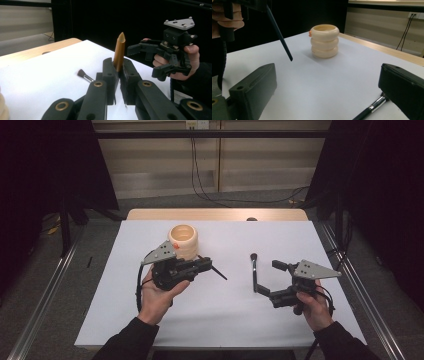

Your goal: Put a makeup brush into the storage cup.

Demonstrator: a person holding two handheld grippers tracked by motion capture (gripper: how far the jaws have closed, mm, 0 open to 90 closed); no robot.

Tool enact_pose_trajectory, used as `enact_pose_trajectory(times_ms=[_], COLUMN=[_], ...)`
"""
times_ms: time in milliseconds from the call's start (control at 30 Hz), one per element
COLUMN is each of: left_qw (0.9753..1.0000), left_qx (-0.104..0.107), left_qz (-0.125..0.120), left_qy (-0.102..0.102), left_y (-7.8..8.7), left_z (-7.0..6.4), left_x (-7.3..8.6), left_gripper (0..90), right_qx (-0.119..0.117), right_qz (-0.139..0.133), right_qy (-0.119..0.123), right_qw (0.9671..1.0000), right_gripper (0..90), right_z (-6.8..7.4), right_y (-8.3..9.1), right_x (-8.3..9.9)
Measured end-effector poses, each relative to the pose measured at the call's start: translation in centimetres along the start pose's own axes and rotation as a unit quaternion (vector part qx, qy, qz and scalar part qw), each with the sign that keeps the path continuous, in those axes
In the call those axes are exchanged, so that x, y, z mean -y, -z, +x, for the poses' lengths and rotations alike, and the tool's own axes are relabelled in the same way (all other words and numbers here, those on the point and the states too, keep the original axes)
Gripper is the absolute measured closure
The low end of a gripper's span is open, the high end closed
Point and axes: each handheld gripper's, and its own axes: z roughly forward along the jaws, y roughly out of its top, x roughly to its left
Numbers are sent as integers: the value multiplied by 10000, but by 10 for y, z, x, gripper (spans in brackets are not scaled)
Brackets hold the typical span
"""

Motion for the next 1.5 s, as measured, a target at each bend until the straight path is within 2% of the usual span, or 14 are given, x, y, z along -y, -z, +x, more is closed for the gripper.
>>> enact_pose_trajectory(times_ms=[400, 567, 667, 733, 800, 833, 900, 1067, 1100, 1167, 1233, 1267, 1333, 1500], left_qw=[9998, 9995, 9991, 9993, 9985, 9989, 9986, 9969, 9972, 9966, 9964, 9967, 9956, 9952], left_qx=[-186, -326, -427, -371, -540, -467, -530, -793, -741, -823, -844, -813, -933, -975], left_qz=[1, -25, -32, -60, -2, -58, -60, -16, -52, -31, -43, -50, -17, -73], left_qy=[21, 41, -26, -26, -29, -6, 11, 3, 20, 24, 31, 34, 22, 20], left_y=[9, 13, 16, 17, 19, 19, 21, 26, 26, 27, 27, 27, 27, 30], left_z=[9, 12, 14, 16, 17, 20, 24, 32, 35, 38, 41, 43, 44, 53], left_x=[0, -1, -2, -3, -3, -3, -4, -7, -7, -9, -11, -12, -14, -21], left_gripper=[834, 834, 834, 834, 834, 834, 834, 834, 834, 834, 834, 834, 834, 834], right_qx=[89, 223, 312, 322, 384, 406, 489, 587, 546, 574, 476, 496, 479, 499], right_qz=[73, 87, 53, 48, 58, 70, 114, 107, 115, 128, 157, 153, 173, 161], right_qy=[-31, -59, -98, -74, -62, -77, -111, -89, -87, -161, -170, -173, -162, -157], right_qw=[9999, 9997, 9994, 9994, 9992, 9991, 9987, 9982, 9984, 9981, 9986, 9985, 9986, 9985], right_gripper=[21, 22, 30, 28, 28, 28, 28, 27, 26, 26, 25, 25, 25, 26], right_z=[0, -4, -4, -3, -3, -4, -5, -6, -7, -7, -8, -7, -7, -7], right_y=[17, 26, 30, 32, 35, 37, 40, 47, 48, 49, 48, 47, 46, 46], right_x=[13, 19, 22, 23, 26, 27, 30, 35, 35, 36, 37, 37, 37, 38])
